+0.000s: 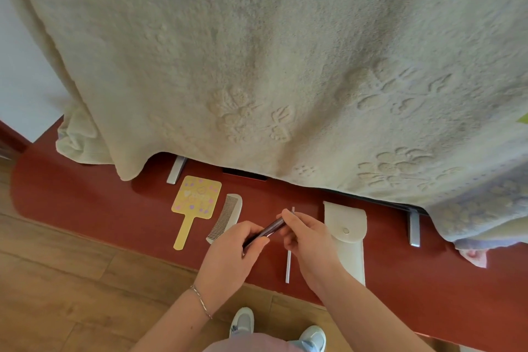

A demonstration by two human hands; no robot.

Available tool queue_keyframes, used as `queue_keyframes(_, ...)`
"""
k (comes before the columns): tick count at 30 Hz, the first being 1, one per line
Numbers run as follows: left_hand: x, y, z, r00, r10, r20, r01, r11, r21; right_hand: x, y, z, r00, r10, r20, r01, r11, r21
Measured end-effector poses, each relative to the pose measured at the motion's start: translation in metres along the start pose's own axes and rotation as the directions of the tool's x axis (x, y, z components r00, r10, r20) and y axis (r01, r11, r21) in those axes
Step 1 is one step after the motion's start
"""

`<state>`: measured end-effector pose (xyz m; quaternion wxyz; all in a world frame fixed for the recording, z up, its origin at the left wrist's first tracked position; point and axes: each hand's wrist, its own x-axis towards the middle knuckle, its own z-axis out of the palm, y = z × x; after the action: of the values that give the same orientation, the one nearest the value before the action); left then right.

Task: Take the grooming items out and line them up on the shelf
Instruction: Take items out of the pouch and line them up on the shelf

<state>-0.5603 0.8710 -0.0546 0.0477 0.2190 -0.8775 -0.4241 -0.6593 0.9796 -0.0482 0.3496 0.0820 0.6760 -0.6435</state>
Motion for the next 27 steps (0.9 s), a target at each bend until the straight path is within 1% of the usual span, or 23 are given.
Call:
queue_keyframes(2,-0.006,-0.009,-0.006,0.999,-0.046,-0.001,0.046,0.999,0.025,0.015,-0.015,-0.015,0.991,0.026,-0.129,0.001,0.979,0.205)
queue_keyframes(3,-0.011,-0.017,-0.01,0.997,-0.081,-0.005,0.081,0.996,0.034,0.025,-0.026,-0.027,0.978,0.011,-0.206,0.041,0.969,0.245)
queue_keyframes(4,-0.017,-0.027,-0.015,0.993,-0.114,-0.007,0.114,0.993,0.041,0.035,-0.037,-0.038,0.97,-0.035,-0.239,0.084,0.977,0.198)
queue_keyframes(5,-0.022,-0.037,-0.018,0.99,-0.139,-0.003,0.139,0.989,0.052,0.041,-0.047,-0.043,0.974,-0.082,-0.213,0.112,0.985,0.13)
queue_keyframes(7,-0.025,-0.051,-0.019,0.989,-0.151,0.006,0.15,0.984,0.094,0.047,-0.054,-0.034,0.988,-0.139,-0.066,0.136,0.99,-0.042)
queue_keyframes(9,-0.02,-0.054,-0.012,0.996,-0.09,-0.028,0.093,0.985,0.147,0.048,-0.048,-0.011,0.988,-0.148,0.032,0.152,0.96,-0.235)
queue_keyframes(10,-0.014,-0.054,-0.007,0.998,-0.042,-0.051,0.051,0.982,0.181,0.051,-0.042,-0.004,0.988,-0.145,0.059,0.156,0.942,-0.297)
queue_keyframes(12,-0.002,-0.049,0.002,0.997,0.003,-0.072,0.014,0.972,0.236,0.062,-0.028,0.002,0.984,-0.164,0.074,0.179,0.924,-0.338)
queue_keyframes(13,0.004,-0.049,0.006,0.997,0.002,-0.075,0.017,0.967,0.253,0.068,-0.021,0.001,0.979,-0.19,0.07,0.202,0.895,-0.397)
queue_keyframes(16,0.017,-0.047,0.017,0.998,-0.042,-0.046,0.053,0.958,0.283,0.08,-0.007,-0.003,0.957,-0.253,0.14,0.283,0.717,-0.637)
queue_keyframes(18,0.025,-0.047,0.021,0.997,-0.083,-0.008,0.081,0.941,0.329,0.089,0.002,-0.003,0.941,-0.28,0.191,0.325,0.586,-0.742)
queue_keyframes(20,0.032,-0.048,0.023,0.992,-0.122,0.017,0.107,0.926,0.362,0.094,0.006,-0.002,0.899,-0.364,0.245,0.393,0.42,-0.818)
queue_keyframes(22,0.037,-0.05,0.025,0.992,-0.122,0.012,0.108,0.92,0.376,0.102,0.011,-0.001,0.827,-0.441,0.348,0.484,0.243,-0.841)
queue_keyframes(24,0.04,-0.051,0.028,0.994,-0.112,-0.004,0.104,0.909,0.403,0.109,0.016,0.001,0.775,-0.471,0.421,0.523,0.106,-0.846)
queue_keyframes(25,0.041,-0.051,0.029,0.995,-0.101,-0.012,0.096,0.898,0.429,0.111,0.017,0.002,0.76,-0.487,0.43,0.518,0.054,-0.854)
queue_keyframes(27,0.044,-0.054,0.033,0.998,-0.06,-0.013,0.059,0.88,0.471,0.115,0.02,0.005,0.743,-0.507,0.438,0.502,-0.011,-0.865)
